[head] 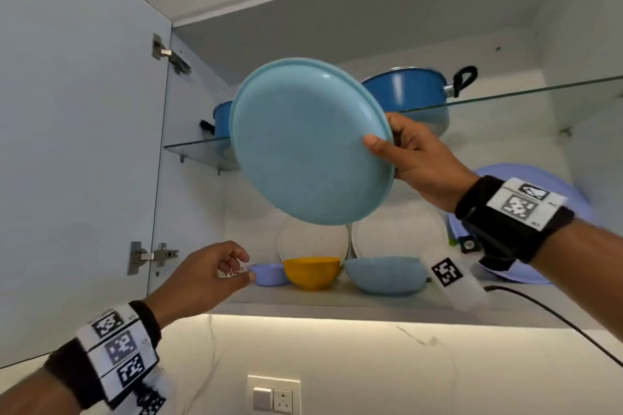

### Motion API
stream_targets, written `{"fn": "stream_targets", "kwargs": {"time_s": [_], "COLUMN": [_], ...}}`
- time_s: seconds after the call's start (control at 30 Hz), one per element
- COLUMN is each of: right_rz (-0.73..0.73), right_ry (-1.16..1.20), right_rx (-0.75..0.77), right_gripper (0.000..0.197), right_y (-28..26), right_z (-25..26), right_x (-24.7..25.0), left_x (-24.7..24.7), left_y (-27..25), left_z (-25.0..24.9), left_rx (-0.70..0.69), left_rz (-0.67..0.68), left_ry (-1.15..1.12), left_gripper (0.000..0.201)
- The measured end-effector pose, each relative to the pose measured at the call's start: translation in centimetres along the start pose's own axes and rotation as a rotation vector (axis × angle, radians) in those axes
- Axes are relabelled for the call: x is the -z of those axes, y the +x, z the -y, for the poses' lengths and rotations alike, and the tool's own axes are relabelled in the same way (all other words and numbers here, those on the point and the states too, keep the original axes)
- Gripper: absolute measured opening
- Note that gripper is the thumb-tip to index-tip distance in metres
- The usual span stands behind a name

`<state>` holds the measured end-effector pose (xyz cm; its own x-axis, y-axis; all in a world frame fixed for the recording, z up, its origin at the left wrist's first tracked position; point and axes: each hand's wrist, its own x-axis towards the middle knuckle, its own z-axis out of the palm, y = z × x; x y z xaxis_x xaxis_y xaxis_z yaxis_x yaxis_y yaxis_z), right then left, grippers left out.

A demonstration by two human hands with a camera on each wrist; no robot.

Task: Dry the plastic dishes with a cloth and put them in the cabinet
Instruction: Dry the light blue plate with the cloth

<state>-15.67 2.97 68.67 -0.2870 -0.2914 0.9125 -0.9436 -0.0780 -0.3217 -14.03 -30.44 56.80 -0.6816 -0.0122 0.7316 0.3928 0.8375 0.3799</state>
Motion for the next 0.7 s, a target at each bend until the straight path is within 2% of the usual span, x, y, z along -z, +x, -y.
{"fn": "stream_targets", "kwargs": {"time_s": [0.1,0.27,0.4,0.47,0.7], "right_rz": [0.079,0.140,0.140,0.139,0.159], "right_ry": [-0.110,-0.295,-0.306,-0.293,-0.233], "right_rx": [0.002,-0.001,-0.061,-0.099,-0.206], "right_gripper": [0.031,0.021,0.022,0.022,0.026], "right_y": [2.6,6.5,9.7,11.0,14.2], "right_z": [-2.7,-8.2,-12.5,-14.1,-18.5], "right_x": [-3.0,-6.9,-7.9,-8.0,-8.7], "left_x": [0.1,-0.3,-0.9,-1.2,-2.5], "left_y": [2.7,8.0,12.0,13.9,18.5], "left_z": [2.1,5.3,6.2,6.7,8.5], "left_rx": [0.032,0.036,0.074,0.117,0.167], "left_rz": [0.131,0.348,0.604,0.691,0.748], "left_ry": [0.073,0.208,0.378,0.413,0.545], "left_gripper": [0.025,0.037,0.043,0.045,0.050]}}
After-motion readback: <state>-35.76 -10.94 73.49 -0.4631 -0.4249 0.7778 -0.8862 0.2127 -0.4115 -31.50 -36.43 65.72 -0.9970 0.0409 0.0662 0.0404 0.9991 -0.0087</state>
